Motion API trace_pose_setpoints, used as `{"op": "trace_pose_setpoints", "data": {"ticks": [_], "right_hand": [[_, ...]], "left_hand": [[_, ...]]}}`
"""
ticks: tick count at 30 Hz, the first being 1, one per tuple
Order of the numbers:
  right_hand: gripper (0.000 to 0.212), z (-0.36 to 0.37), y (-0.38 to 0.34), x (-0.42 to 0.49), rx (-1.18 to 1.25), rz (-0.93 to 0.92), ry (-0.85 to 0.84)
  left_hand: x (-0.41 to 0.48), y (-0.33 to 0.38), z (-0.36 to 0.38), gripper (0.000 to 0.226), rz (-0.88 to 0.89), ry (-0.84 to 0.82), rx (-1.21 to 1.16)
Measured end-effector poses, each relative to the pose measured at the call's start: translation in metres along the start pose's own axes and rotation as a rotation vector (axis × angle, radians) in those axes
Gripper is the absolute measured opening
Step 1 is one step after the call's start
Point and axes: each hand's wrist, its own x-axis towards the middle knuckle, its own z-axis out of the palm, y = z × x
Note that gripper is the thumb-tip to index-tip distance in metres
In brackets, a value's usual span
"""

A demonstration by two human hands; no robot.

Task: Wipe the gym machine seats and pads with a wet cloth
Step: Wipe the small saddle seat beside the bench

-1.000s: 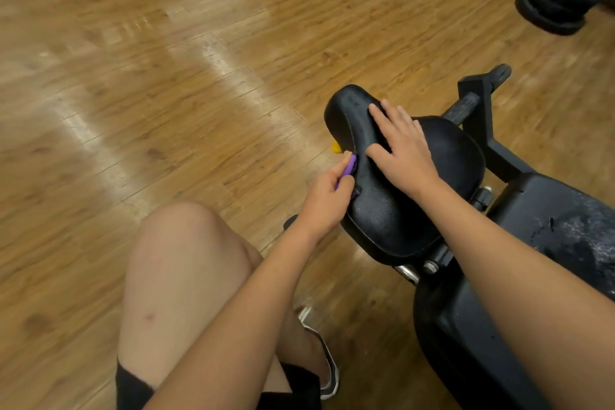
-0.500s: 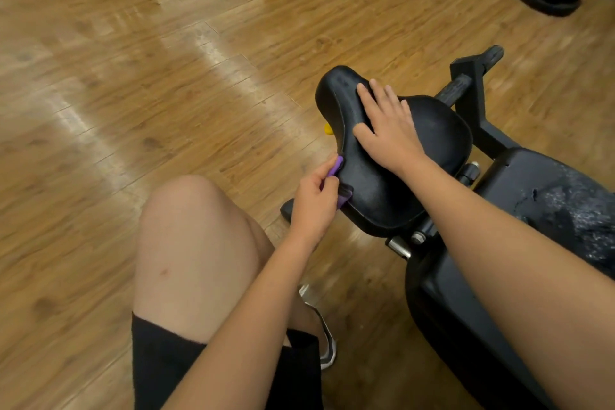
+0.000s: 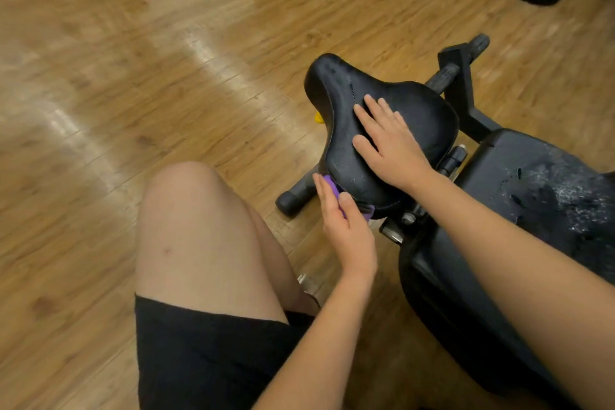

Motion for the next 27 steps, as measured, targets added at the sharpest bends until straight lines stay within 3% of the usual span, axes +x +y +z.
{"op": "trace_pose_setpoints", "data": {"ticks": [5, 10, 15, 21, 24, 27], "right_hand": [[0.058, 0.003, -0.003, -0.002, -0.004, 0.009, 0.019], [0.057, 0.002, 0.000, -0.005, -0.006, 0.011, 0.044], [0.057, 0.001, -0.005, -0.003, 0.005, 0.010, 0.053], [0.057, 0.002, -0.001, -0.005, 0.005, 0.012, 0.054], [0.057, 0.001, 0.001, -0.005, 0.015, 0.011, 0.068], [0.057, 0.001, -0.001, -0.005, 0.021, 0.006, 0.061]], "left_hand": [[0.019, 0.003, 0.006, 0.049, 0.145, 0.053, 0.119], [0.023, -0.004, 0.025, 0.049, 0.038, 0.198, 0.077], [-0.028, -0.031, 0.030, 0.056, 0.059, 0.073, 0.085], [0.022, -0.010, 0.014, 0.051, 0.088, 0.113, 0.070], [0.007, -0.009, 0.029, 0.052, -0.016, 0.178, 0.046], [-0.045, -0.016, 0.038, 0.054, -0.066, 0.110, 0.027]]}}
